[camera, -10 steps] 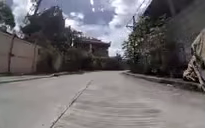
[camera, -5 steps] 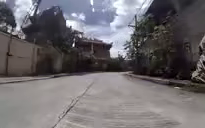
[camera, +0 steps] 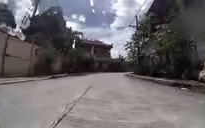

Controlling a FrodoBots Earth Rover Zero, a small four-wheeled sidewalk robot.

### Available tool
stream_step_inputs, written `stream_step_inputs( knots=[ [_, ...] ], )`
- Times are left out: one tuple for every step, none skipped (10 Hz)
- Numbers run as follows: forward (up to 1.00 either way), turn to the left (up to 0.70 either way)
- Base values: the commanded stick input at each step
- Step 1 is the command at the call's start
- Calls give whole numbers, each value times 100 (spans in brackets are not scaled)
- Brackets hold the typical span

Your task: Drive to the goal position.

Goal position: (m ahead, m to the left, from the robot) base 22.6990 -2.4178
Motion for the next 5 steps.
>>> stream_step_inputs(
  knots=[
    [70, -13],
    [70, -7],
    [70, -1],
    [70, 0],
    [70, 0]
  ],
)
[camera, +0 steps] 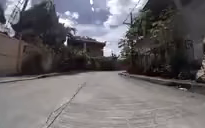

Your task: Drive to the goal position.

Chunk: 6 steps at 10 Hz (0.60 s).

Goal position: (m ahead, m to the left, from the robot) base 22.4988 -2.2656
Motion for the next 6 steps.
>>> stream_step_inputs(
  knots=[
    [70, -4],
    [70, -10],
    [70, -35],
    [70, -35],
    [70, -28],
    [70, -15]
  ],
)
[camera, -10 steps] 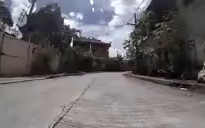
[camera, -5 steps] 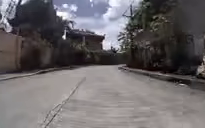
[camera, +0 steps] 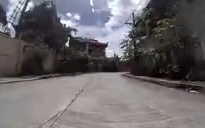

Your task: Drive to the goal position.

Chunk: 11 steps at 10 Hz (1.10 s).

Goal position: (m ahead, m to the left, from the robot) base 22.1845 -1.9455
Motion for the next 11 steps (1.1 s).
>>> stream_step_inputs(
  knots=[
    [70, -7],
    [70, -6],
    [70, -5],
    [70, -4],
    [70, -5],
    [70, -4],
    [70, -4],
    [70, -4],
    [70, -4],
    [70, -4],
    [70, -4]
  ],
)
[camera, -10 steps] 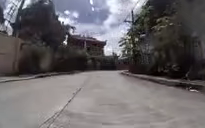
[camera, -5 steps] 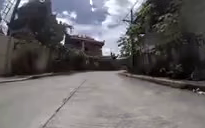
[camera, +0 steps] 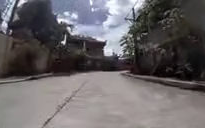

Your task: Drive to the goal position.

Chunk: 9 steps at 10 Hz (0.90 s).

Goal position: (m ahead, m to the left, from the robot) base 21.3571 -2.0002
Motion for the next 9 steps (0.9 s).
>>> stream_step_inputs(
  knots=[
    [70, -4],
    [70, -4],
    [70, -4],
    [70, -4],
    [70, -4],
    [70, -4],
    [70, -4],
    [70, -4],
    [70, -4]
  ],
)
